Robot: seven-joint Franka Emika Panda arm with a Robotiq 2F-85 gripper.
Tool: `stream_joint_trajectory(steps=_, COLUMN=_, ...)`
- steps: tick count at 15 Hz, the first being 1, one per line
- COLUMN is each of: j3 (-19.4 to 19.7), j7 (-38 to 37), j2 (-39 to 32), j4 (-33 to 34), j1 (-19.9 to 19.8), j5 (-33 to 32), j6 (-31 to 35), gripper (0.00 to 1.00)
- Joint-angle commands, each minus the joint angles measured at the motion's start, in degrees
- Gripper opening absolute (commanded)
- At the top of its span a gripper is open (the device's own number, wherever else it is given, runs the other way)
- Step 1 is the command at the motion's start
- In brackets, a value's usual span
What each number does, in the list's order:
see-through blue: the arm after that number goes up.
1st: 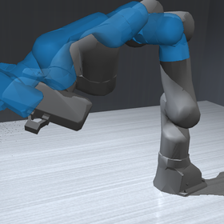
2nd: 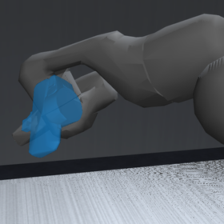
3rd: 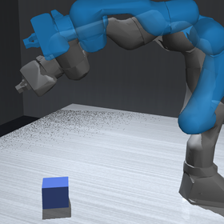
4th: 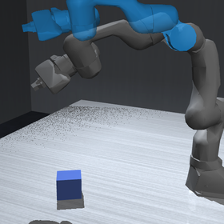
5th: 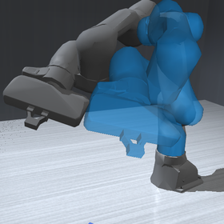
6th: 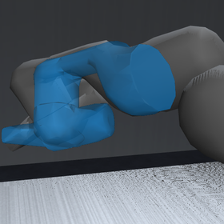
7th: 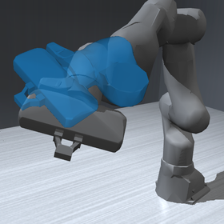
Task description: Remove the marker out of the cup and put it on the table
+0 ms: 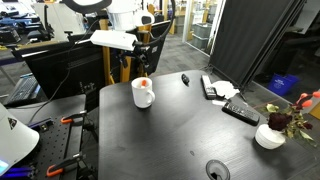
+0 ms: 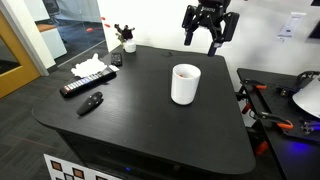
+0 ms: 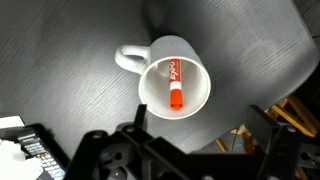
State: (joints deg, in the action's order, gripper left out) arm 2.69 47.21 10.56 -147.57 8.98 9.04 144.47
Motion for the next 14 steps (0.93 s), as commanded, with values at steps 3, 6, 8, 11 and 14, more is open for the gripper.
stream_joint_trajectory(steps=3, j3=-0.6, j7=1.2, j2=-0.4, j4=-0.3, j1=-0.4, j5=0.0, j6=2.5, gripper=1.00)
stream_joint_trajectory(steps=6, j3=-0.8, j7=1.7, j2=-1.2, j4=0.1, j1=-0.1, j5=0.0, j6=3.0, gripper=0.68)
stream_joint_trajectory(steps=8, j3=-1.1, j7=2.2, j2=-2.2, j4=0.3, j1=0.1, j5=0.3, j6=3.2, gripper=0.57)
stream_joint_trajectory(steps=11, j3=-1.8, j7=2.5, j2=-3.5, j4=0.1, j1=-0.1, j5=0.2, j6=3.8, gripper=0.52)
stream_joint_trajectory(steps=14, j3=-2.5, j7=2.1, j2=-5.3, j4=0.1, j1=-0.4, j5=-0.3, j6=6.0, gripper=0.53)
